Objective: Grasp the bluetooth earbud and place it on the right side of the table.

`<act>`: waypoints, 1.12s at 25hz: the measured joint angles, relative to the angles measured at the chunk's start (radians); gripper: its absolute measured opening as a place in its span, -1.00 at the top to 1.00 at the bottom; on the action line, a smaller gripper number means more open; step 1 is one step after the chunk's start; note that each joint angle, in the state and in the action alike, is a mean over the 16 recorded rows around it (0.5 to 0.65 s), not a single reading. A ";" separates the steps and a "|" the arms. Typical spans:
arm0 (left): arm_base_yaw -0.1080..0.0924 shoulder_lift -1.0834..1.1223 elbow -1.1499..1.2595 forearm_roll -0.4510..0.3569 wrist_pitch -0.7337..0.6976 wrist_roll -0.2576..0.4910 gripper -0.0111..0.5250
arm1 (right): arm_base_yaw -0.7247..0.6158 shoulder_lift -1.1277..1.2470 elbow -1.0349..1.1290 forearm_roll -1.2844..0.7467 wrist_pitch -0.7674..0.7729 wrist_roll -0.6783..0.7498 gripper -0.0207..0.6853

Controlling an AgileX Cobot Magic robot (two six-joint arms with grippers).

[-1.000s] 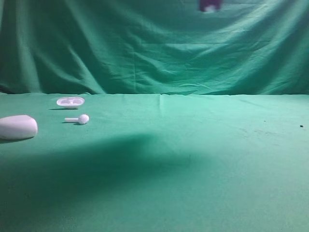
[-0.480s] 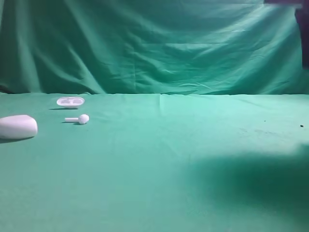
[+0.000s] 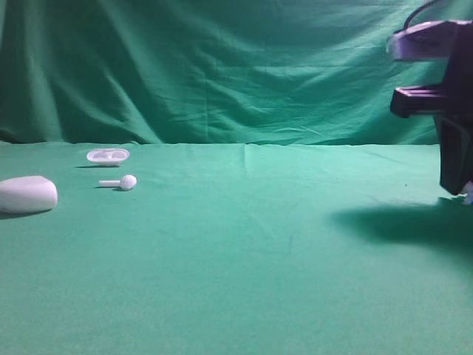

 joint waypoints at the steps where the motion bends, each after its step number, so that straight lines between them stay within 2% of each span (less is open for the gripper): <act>1: 0.000 0.000 0.000 0.000 0.000 0.000 0.96 | 0.000 -0.003 -0.006 0.001 0.009 0.000 0.22; 8: 0.000 0.000 0.000 0.000 0.000 0.000 0.96 | 0.000 -0.064 -0.074 0.037 0.143 0.000 -0.26; 11: 0.000 0.000 0.000 0.000 0.000 0.000 0.96 | 0.000 -0.119 -0.108 0.062 0.228 0.001 -0.26; 14: 0.000 0.000 0.000 0.000 0.000 0.000 0.96 | 0.000 -0.191 -0.138 0.086 0.318 0.001 -0.08; 23: 0.000 0.000 0.000 0.000 0.000 0.000 0.96 | 0.000 -0.490 -0.145 0.134 0.511 0.002 0.71; 28: 0.000 0.000 0.000 0.000 0.000 0.000 0.96 | 0.000 -0.709 -0.069 0.144 0.552 0.002 0.92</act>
